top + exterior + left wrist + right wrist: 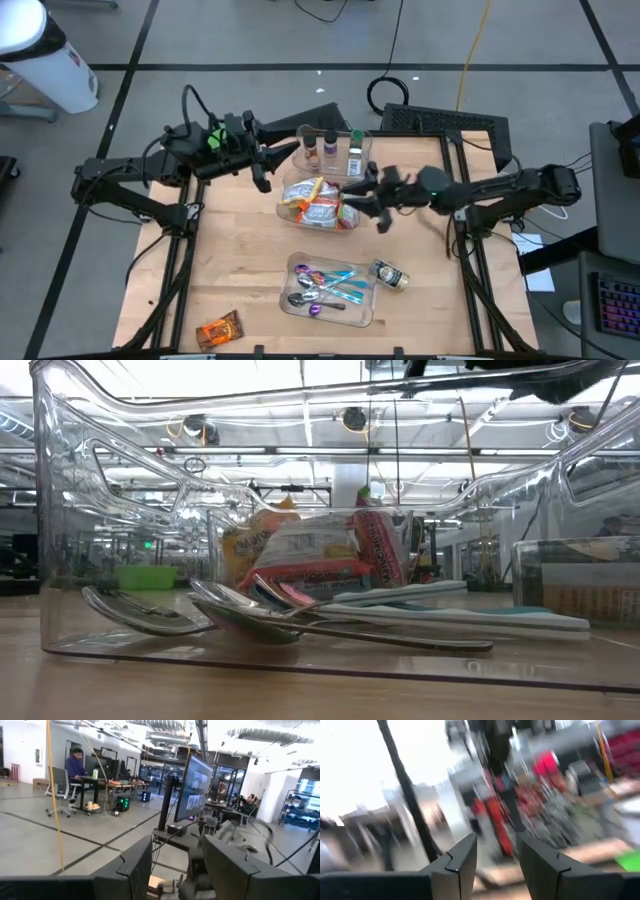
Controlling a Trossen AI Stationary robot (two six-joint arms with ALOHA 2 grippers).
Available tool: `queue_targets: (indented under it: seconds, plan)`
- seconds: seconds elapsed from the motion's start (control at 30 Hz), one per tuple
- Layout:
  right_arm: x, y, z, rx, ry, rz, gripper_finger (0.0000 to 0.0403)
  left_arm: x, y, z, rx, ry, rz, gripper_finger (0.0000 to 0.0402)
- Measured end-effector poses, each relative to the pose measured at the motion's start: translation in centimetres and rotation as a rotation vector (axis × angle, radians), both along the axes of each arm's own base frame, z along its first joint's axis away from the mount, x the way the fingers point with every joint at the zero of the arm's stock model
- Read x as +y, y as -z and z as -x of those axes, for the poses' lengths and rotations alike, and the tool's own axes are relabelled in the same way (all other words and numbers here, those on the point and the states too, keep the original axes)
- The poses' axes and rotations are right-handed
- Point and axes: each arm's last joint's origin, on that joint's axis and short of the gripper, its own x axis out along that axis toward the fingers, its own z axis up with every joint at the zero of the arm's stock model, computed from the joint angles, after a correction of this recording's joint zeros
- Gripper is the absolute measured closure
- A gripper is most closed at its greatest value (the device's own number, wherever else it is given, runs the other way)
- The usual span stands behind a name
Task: Pick & Place Food Item
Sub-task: Put the gold seasoning bottle into the top transparent bin
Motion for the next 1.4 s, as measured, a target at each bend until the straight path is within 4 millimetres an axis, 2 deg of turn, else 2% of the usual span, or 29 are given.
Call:
queue_targets:
  seconds: [0.27, 0.3, 0.37, 0.5, 0.7, 0.8, 0.87, 1.03, 1.2, 1.4]
  plan:
    - [-1.9, -0.8, 4.2, -0.509, -0.035, -0.168, 0.0273, 0.0, 0.8, -0.1, 0.077, 0.005, 0.017, 0.0222]
    - [-2.2, -0.8, 4.5, -0.533, -0.035, -0.182, 0.0273, 0.0, 0.8, -0.1, 0.084, 0.005, 0.019, 0.0222]
    - [-2.7, -1.2, 5.0, -0.500, -0.038, -0.172, 0.0273, 0.0, 0.9, -0.1, 0.091, 0.005, 0.017, 0.0222]
    - [-3.3, -2.2, 4.8, -0.290, -0.109, -0.095, 0.0273, 0.0, 0.9, -0.1, 0.100, 0.000, -0.004, 0.0222]
    - [-4.1, -4.9, 4.5, 0.081, -0.119, -0.082, 0.0273, 0.3, 0.9, -0.1, 0.107, -0.016, -0.027, 0.0222]
    - [-4.1, -6.6, 4.5, 0.166, -0.108, -0.055, 0.0273, 0.6, 0.9, -0.1, 0.107, -0.027, -0.026, 0.0222]
    - [-4.2, -8.1, 4.7, 0.124, -0.097, -0.014, 0.0273, 0.7, 0.9, -0.1, 0.107, -0.034, -0.025, 0.0222]
    - [-4.0, -11.1, 5.8, -0.149, -0.061, 0.069, 0.0273, 1.0, 0.9, -0.1, 0.102, -0.042, -0.008, 0.0222]
    - [-3.8, -12.3, 6.6, -0.301, -0.064, 0.105, 0.0273, 1.0, 0.9, -0.1, 0.101, -0.041, -0.005, 0.0222]
    - [-4.0, -12.6, 6.7, -0.342, 0.010, 0.105, 0.0273, 1.0, 0.9, -0.1, 0.097, -0.040, 0.007, 0.0222]
